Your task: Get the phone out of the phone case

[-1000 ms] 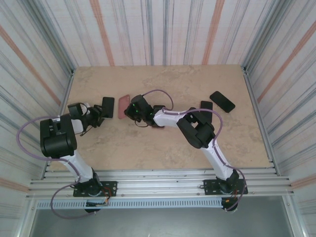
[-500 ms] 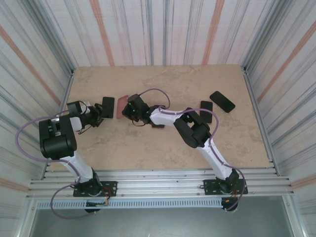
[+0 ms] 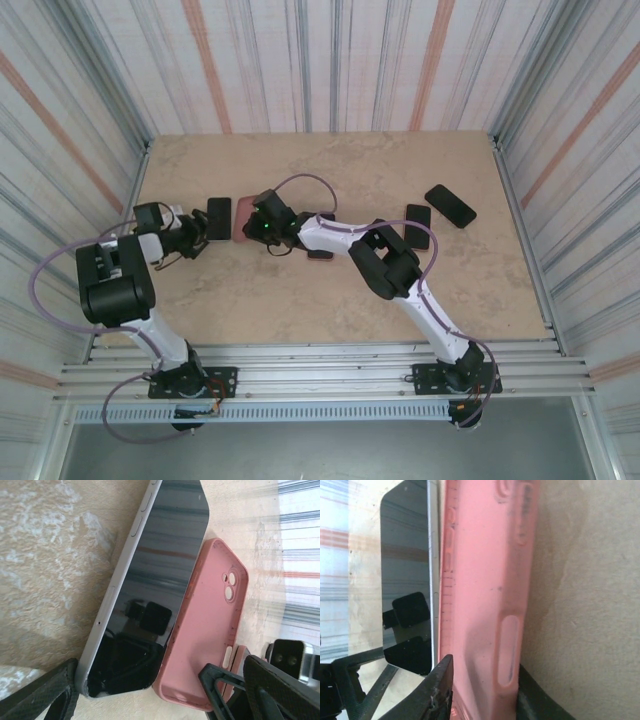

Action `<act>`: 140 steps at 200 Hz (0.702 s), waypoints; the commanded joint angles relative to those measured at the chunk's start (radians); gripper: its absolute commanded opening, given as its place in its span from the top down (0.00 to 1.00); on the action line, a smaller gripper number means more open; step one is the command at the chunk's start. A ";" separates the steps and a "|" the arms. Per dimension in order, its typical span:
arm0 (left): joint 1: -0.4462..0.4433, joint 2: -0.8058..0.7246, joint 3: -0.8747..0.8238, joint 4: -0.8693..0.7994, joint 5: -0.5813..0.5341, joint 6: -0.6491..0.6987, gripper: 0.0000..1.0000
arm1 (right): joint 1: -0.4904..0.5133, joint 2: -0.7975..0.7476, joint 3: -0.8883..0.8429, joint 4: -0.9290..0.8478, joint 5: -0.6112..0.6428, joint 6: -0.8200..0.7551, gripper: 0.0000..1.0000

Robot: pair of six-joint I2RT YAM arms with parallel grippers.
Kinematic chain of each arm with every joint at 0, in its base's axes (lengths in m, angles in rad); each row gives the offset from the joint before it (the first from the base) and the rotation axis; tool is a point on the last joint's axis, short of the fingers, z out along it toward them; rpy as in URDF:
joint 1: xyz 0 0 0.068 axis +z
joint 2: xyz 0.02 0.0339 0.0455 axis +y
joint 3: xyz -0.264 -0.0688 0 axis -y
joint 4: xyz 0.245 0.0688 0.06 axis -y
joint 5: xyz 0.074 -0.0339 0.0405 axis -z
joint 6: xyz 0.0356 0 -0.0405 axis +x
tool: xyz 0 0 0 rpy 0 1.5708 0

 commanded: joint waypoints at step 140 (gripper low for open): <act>0.035 -0.115 0.096 -0.331 -0.060 0.198 0.06 | -0.017 0.089 0.178 -0.290 0.068 -0.293 0.69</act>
